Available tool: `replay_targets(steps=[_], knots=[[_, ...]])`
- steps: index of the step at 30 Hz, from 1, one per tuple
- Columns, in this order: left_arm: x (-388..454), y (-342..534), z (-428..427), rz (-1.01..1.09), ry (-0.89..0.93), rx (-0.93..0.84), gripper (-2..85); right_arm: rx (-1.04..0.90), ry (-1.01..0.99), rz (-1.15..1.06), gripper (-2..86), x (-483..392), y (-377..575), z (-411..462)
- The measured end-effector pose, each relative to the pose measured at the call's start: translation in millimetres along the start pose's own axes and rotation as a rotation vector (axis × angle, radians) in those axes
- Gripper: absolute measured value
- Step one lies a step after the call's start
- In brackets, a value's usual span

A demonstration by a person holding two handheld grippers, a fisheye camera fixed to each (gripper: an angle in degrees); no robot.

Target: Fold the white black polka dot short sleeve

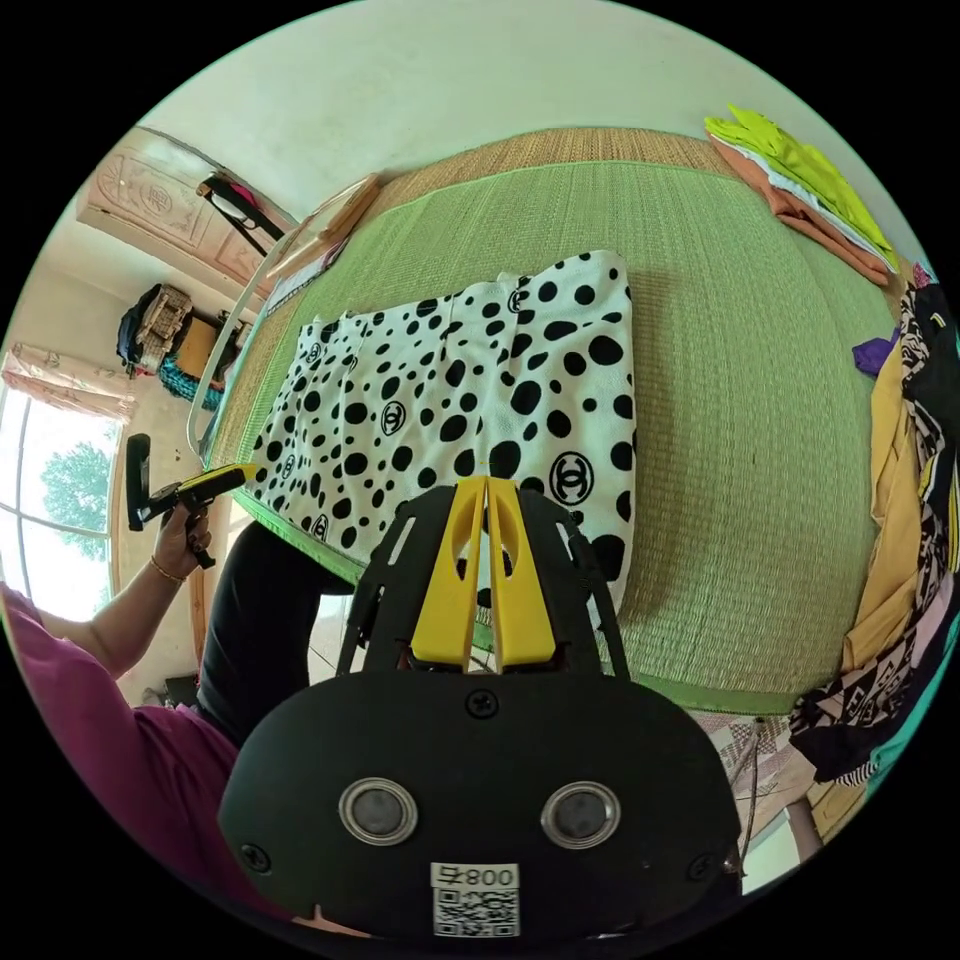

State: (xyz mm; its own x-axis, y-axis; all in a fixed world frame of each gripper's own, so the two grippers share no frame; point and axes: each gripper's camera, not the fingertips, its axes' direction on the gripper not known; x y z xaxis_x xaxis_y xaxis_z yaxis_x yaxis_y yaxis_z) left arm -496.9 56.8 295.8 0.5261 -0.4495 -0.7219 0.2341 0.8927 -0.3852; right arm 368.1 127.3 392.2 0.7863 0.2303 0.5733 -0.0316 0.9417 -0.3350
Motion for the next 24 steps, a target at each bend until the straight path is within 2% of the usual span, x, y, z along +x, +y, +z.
replay_targets(steps=[9,14,24], knots=[[15,18,15,-0.003,-0.085,-0.051,0.1,-0.066,0.032,0.028,0.1,-11,33,12],[23,29,25,-0.009,-0.041,-0.066,0.1,-0.086,0.019,0.038,0.1,-14,44,14],[59,34,42,0.019,-0.103,-0.071,0.0,-0.083,0.019,0.048,0.1,-23,65,9]])
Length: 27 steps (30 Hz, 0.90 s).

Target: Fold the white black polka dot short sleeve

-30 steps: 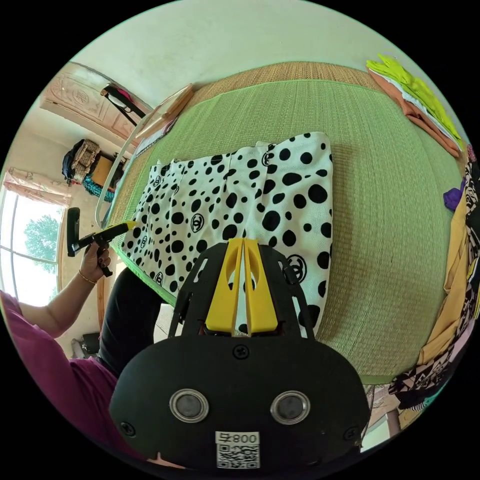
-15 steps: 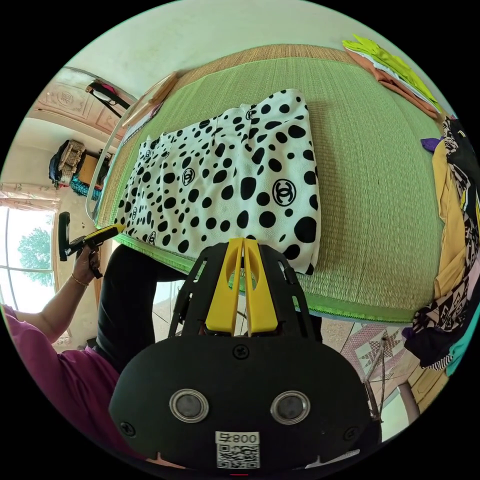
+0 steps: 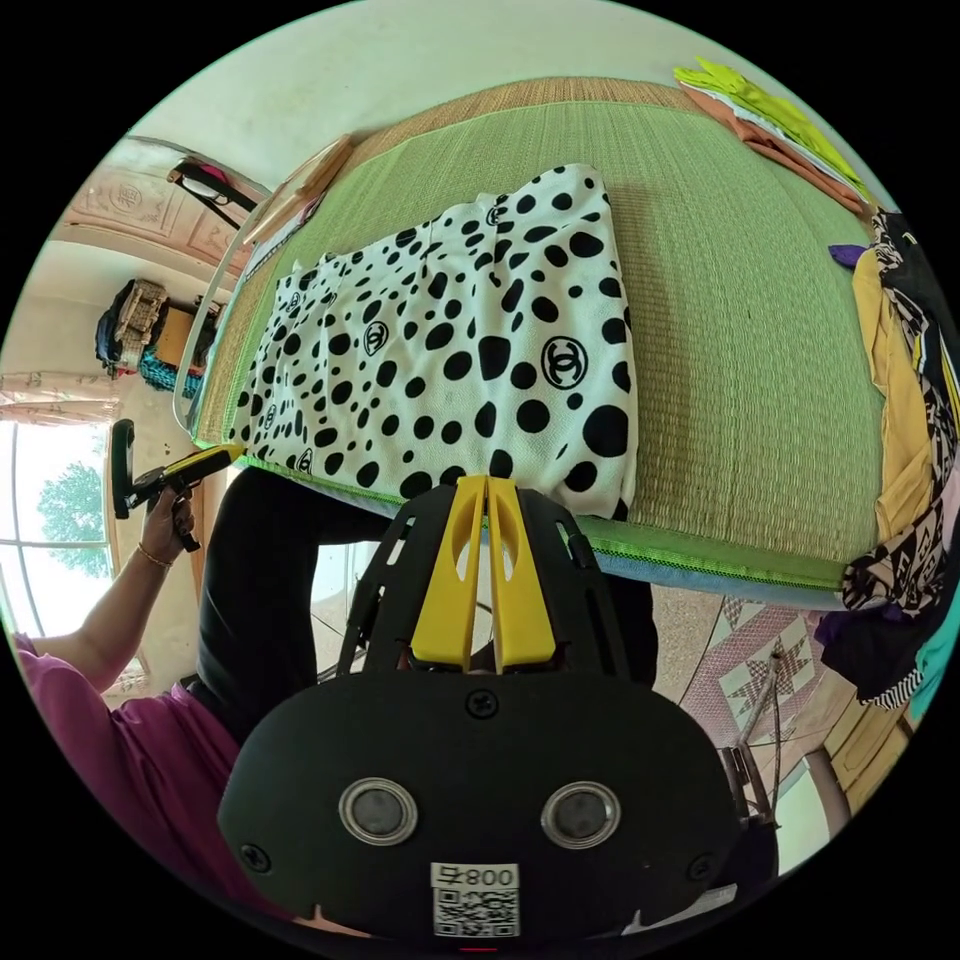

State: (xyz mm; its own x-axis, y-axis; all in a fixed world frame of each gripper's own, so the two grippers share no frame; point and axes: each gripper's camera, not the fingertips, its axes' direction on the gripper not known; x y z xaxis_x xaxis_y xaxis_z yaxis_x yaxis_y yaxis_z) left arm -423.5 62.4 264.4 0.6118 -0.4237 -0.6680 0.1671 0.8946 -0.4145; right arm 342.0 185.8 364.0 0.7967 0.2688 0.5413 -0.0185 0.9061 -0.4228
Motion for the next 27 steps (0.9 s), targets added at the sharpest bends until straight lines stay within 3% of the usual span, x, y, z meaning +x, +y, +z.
replay_targets(steps=[15,27], knots=[[71,-10,34,0.056,0.098,0.037,0.1,0.101,-0.075,0.069,0.1,26,37,-26],[237,-54,97,0.416,0.27,-0.008,0.4,0.174,-0.181,0.13,0.1,62,60,-49]])
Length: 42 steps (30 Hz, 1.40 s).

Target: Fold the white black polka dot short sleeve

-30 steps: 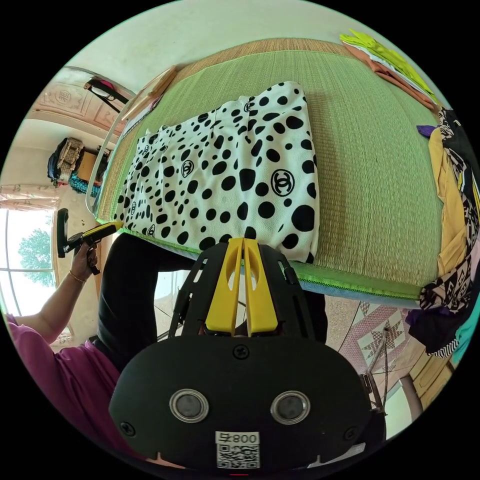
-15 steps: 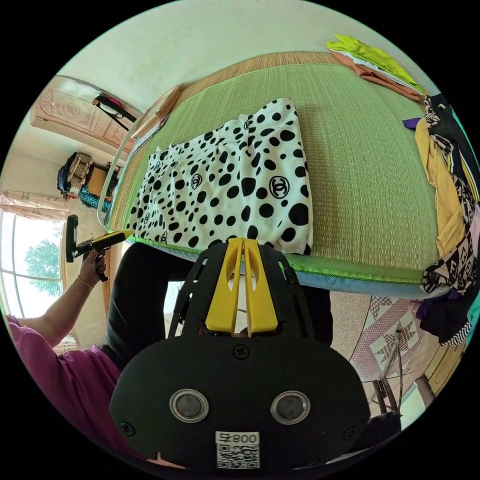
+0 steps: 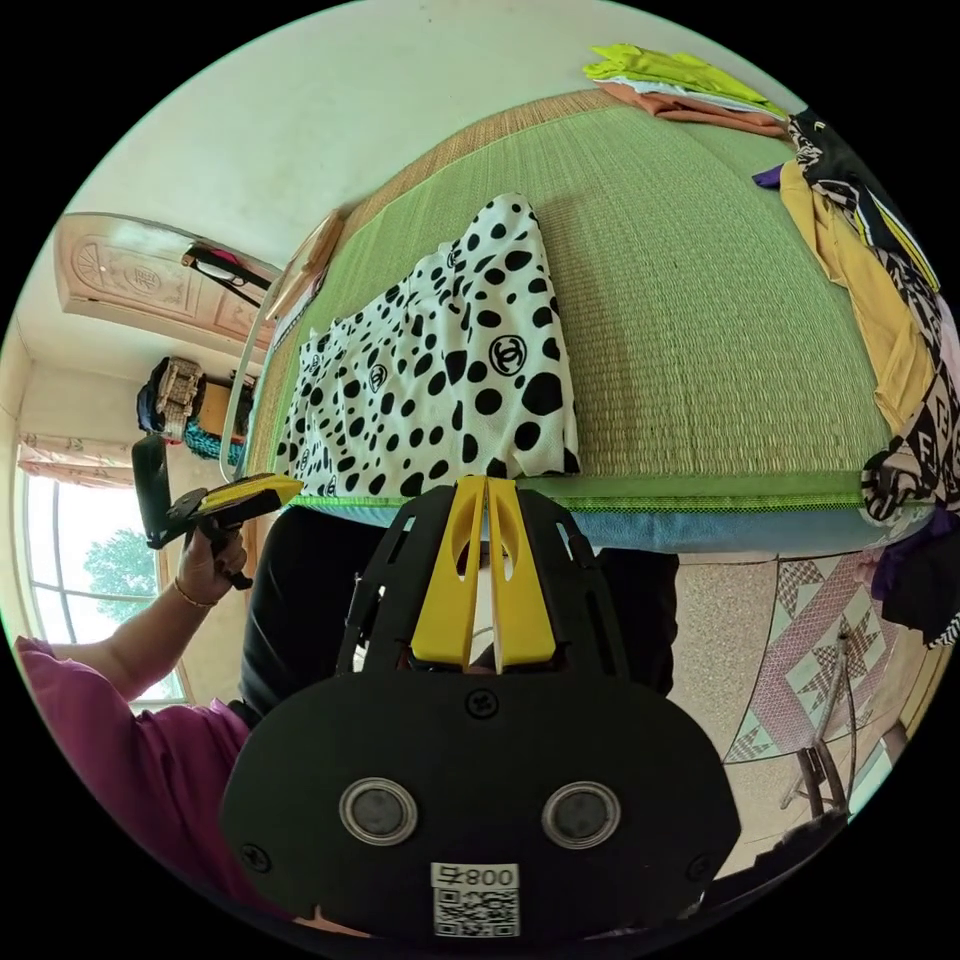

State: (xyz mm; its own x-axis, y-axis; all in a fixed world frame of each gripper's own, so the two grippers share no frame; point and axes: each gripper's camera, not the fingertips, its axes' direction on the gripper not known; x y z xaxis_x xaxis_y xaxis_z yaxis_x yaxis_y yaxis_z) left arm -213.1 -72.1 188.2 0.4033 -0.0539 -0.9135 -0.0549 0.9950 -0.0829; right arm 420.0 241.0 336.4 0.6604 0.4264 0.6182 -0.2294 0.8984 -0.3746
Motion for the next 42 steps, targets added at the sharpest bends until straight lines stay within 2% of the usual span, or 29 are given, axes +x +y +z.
replay_targets(steps=[6,15,25,30,37,42], knots=[[63,-56,54,0.177,0.034,-0.042,1.8,0.016,0.037,0.057,0.1,29,-8,-21],[134,-114,125,0.343,-0.027,-0.105,5.4,0.054,-0.111,0.156,0.1,81,3,-40],[190,-152,210,0.469,-0.213,-0.235,7.5,0.123,-0.201,0.24,0.4,134,11,-77],[201,-160,228,0.473,-0.276,-0.235,4.6,0.122,-0.251,0.253,1.6,157,10,-90],[197,-161,214,0.359,-0.142,-0.099,2.2,0.148,-0.318,0.242,4.7,181,2,-116],[187,-153,202,0.276,-0.051,-0.019,2.0,0.17,-0.443,0.227,9.0,204,-29,-138]])
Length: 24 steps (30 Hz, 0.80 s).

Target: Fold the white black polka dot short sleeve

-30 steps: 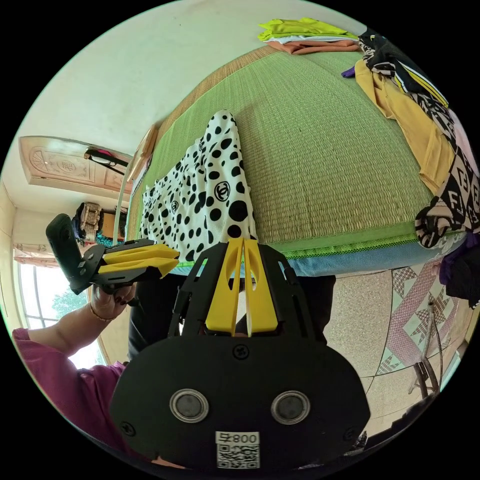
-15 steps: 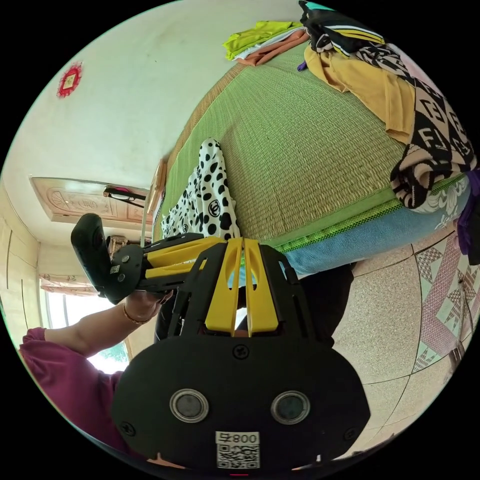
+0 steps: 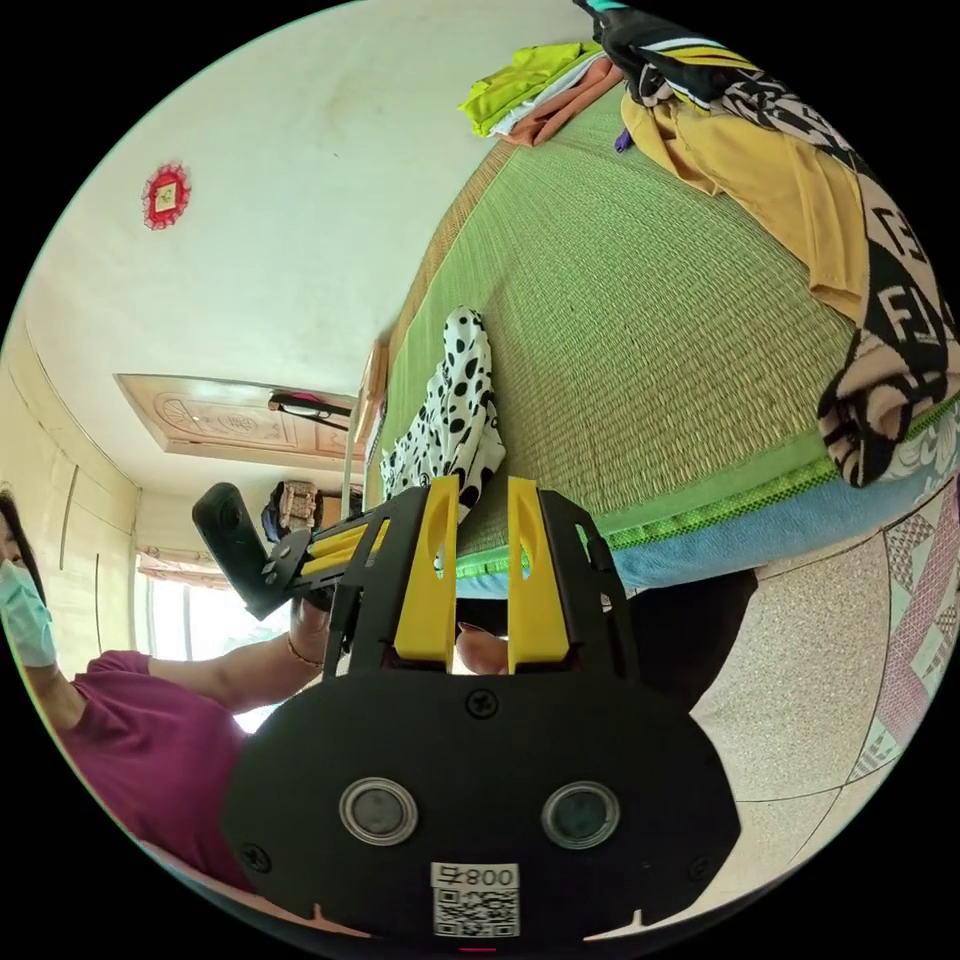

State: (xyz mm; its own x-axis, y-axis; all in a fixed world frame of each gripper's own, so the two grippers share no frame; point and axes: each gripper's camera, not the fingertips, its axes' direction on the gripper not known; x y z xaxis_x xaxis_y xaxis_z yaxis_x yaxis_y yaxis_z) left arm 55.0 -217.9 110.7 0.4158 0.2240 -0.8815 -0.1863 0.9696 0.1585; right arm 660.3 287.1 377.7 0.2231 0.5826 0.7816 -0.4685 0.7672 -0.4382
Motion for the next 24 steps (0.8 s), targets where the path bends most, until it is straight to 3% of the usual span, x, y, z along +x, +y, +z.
replay_targets(steps=[12,24], knots=[[-9,17,-8,-0.06,0.109,0.063,1.9,-0.19,-0.061,0.057,11.0,25,-123,39],[-7,38,-15,-0.018,0.17,0.076,1.8,-0.238,-0.074,0.06,8.2,32,-189,52]])
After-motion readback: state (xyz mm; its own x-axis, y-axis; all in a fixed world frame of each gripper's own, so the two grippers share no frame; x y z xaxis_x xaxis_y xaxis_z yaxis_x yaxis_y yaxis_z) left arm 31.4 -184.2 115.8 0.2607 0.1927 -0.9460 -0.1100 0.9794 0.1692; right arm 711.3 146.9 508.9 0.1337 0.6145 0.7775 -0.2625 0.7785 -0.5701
